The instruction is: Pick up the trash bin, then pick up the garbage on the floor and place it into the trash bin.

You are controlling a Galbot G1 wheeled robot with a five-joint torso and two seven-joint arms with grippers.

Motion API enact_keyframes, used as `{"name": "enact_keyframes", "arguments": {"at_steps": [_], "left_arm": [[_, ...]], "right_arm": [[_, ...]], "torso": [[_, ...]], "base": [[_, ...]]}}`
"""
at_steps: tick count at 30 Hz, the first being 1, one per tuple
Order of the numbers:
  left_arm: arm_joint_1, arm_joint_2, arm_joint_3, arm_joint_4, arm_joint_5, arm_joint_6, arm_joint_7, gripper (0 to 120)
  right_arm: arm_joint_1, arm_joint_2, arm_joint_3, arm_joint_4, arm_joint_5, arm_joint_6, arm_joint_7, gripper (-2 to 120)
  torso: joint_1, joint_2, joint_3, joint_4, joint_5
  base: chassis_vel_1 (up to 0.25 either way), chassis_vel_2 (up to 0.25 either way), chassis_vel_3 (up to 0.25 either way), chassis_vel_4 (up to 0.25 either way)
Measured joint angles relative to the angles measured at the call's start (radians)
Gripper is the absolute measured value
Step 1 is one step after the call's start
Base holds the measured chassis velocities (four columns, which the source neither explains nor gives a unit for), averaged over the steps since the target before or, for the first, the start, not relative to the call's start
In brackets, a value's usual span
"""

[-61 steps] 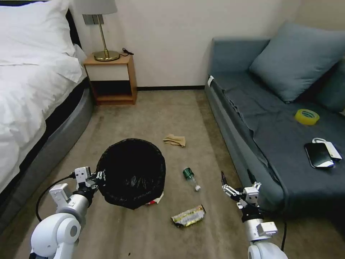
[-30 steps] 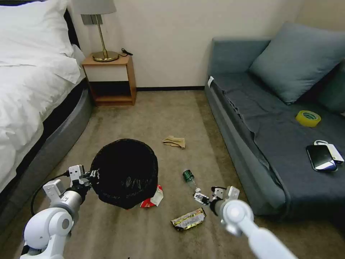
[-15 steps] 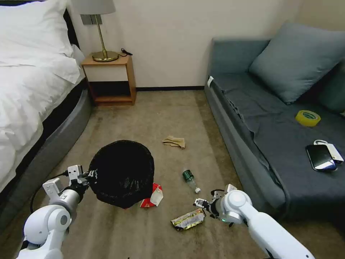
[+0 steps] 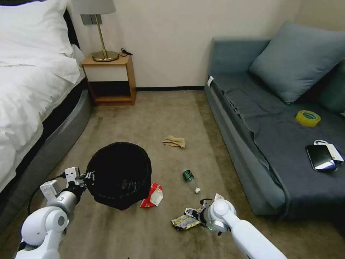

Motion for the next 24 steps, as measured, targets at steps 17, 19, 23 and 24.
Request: {"name": "enact_keyframes", "arguments": {"at_steps": [17, 19, 23, 24], "left_arm": [[-0.003, -0.006, 0.005, 0.009, 0.009, -0.003, 0.002, 4], [-0.003, -0.007, 0.005, 0.009, 0.009, -0.003, 0.002, 4], [-0.001, -0.01, 0.005, 0.008, 0.011, -0.004, 0.002, 4], [-0.001, -0.01, 0.005, 0.008, 0.011, -0.004, 0.002, 4]], "right_arm": [[-0.004, 0.042, 0.01, -0.065, -0.101, 0.024, -0.087, 100], [-0.001, 0.044, 0.009, -0.068, -0.105, 0.025, -0.091, 100], [0.002, 0.049, 0.008, -0.078, -0.119, 0.03, -0.101, 100], [0.002, 0.049, 0.008, -0.078, -0.119, 0.03, -0.101, 100]], "torso": [[0.0, 0.0, 0.0, -0.0001, 0.0001], [0.0, 0.0, 0.0, 0.0, 0.0001], [0.0, 0.0, 0.0, -0.0002, 0.0], [0.0, 0.0, 0.0, -0.0002, 0.0]], "base": [[0.0, 0.0, 0.0, 0.0], [0.0, 0.0, 0.0, 0.0], [0.0, 0.0, 0.0, 0.0], [0.0, 0.0, 0.0, 0.0]]}}
